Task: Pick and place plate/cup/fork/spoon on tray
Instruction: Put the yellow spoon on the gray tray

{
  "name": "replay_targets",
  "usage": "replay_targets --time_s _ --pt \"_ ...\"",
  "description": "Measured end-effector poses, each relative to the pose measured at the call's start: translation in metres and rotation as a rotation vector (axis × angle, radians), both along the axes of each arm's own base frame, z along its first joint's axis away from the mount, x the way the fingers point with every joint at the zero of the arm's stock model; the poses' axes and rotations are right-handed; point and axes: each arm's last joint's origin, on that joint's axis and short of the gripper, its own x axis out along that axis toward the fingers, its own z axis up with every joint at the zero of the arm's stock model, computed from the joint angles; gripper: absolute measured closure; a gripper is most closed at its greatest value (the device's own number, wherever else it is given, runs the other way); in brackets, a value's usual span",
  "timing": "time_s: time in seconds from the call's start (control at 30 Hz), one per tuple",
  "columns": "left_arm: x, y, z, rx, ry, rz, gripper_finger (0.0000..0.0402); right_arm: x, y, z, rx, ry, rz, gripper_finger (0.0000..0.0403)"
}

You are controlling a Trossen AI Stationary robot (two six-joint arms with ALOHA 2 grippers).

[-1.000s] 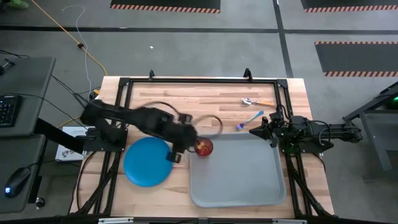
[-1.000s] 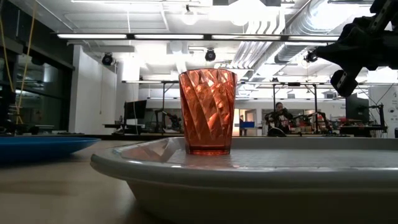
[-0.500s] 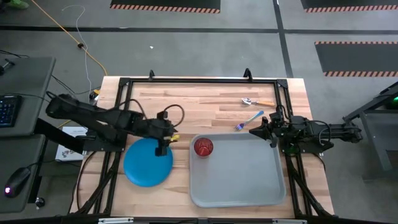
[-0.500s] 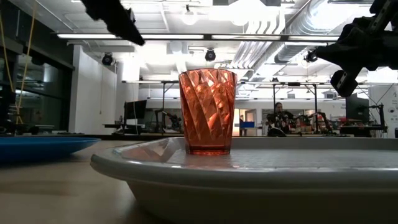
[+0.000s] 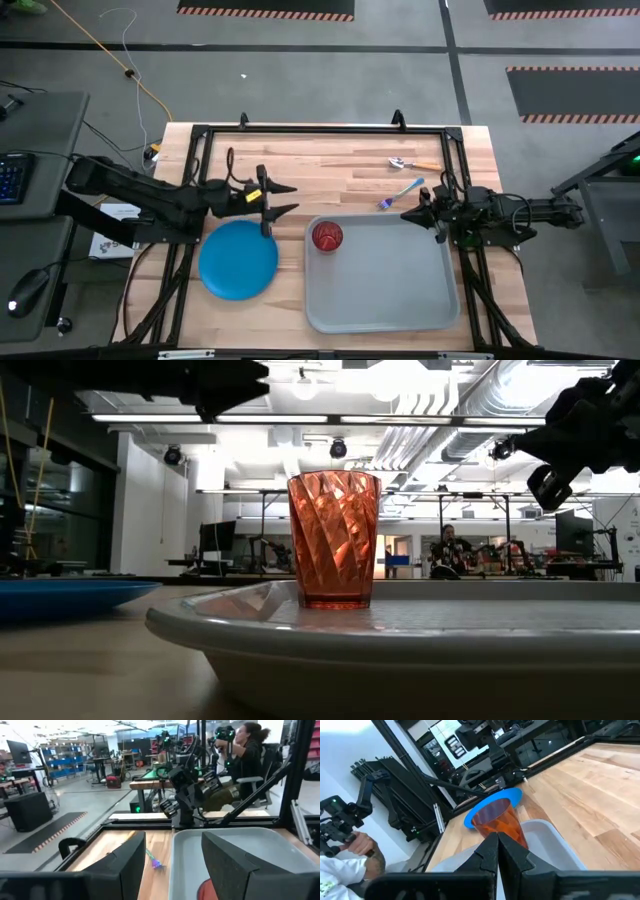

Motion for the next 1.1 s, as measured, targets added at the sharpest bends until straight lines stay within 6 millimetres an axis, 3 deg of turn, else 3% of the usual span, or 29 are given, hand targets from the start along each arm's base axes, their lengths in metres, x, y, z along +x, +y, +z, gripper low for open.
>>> replay_targets --time_s 0.23,0.47,0.57,0.67,0.77,0.9,1.0,1.1 --pt "0.002 0.015 -0.001 0.005 0.007 -0.052 0.0218 0.0 -0.001 0.001 0.001 -0.015 -0.05 0.0402" --pt "0.002 0.027 -0.003 0.018 0.029 -0.075 0.0218 -0.006 -0.011 0.034 -0.136 -0.334 -0.422 0.0402" --pt "0.001 0.03 -0.003 0.018 0.027 -0.064 0.0218 -0.006 -0.013 0.046 -0.148 -0.447 -0.49 0.0402" --pt "0.001 0.032 -0.003 0.018 0.027 -0.056 0.0218 0.003 -0.015 0.048 -0.189 -0.433 -0.51 0.0402" --pt "0.001 0.035 -0.002 0.019 0.025 -0.046 0.0218 0.023 -0.023 0.052 -0.196 -0.257 -0.574 0.0402" --pt "0.001 0.039 -0.002 0.019 0.025 -0.026 0.0218 0.049 -0.042 0.062 -0.208 0.15 -0.693 0.0382" --pt "0.0 0.042 -0.002 0.019 0.024 -0.013 0.0218 0.059 -0.064 0.069 -0.189 0.503 -0.794 0.0341" --pt "0.0 0.045 -0.002 0.018 0.027 -0.003 0.0218 0.059 -0.088 0.062 -0.127 0.849 -0.903 0.0291"
